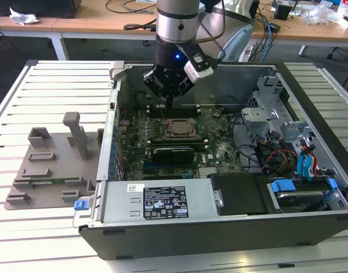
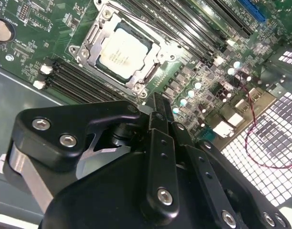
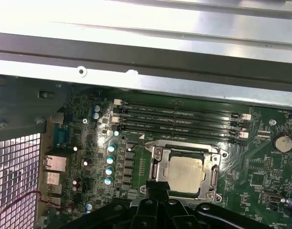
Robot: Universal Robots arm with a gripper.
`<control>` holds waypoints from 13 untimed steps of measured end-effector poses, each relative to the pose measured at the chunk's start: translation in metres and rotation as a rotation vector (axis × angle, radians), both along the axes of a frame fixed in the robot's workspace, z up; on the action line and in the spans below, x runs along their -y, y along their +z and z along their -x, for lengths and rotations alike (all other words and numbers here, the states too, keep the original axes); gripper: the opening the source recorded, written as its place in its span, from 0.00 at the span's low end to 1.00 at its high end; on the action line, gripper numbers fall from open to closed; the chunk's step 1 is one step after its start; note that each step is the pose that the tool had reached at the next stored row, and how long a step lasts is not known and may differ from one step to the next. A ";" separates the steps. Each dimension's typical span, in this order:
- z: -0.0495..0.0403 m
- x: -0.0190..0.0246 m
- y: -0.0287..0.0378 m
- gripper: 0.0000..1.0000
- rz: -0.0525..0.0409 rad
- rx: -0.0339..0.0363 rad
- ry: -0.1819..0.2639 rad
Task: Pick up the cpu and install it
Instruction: 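Install the first cpu locking lever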
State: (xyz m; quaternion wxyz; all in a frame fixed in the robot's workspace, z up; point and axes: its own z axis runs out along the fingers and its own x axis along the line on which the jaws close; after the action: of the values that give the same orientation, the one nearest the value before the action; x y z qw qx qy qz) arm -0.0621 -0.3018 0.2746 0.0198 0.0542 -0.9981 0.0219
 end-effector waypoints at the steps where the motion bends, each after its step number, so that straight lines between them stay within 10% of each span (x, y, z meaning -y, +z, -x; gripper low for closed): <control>1: 0.0015 -0.0009 0.0000 0.11 0.0001 -0.0001 0.000; 3: 0.0101 -0.0026 -0.0003 0.11 -0.0009 0.0000 0.000; 6: 0.0258 -0.0042 -0.0012 0.11 -0.0332 0.0000 0.000; 13: 0.0353 -0.0210 -0.0103 0.11 -0.0425 0.0001 0.000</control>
State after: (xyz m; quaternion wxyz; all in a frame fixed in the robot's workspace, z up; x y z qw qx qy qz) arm -0.0973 -0.2808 0.2643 0.0186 0.0545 -0.9983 0.0007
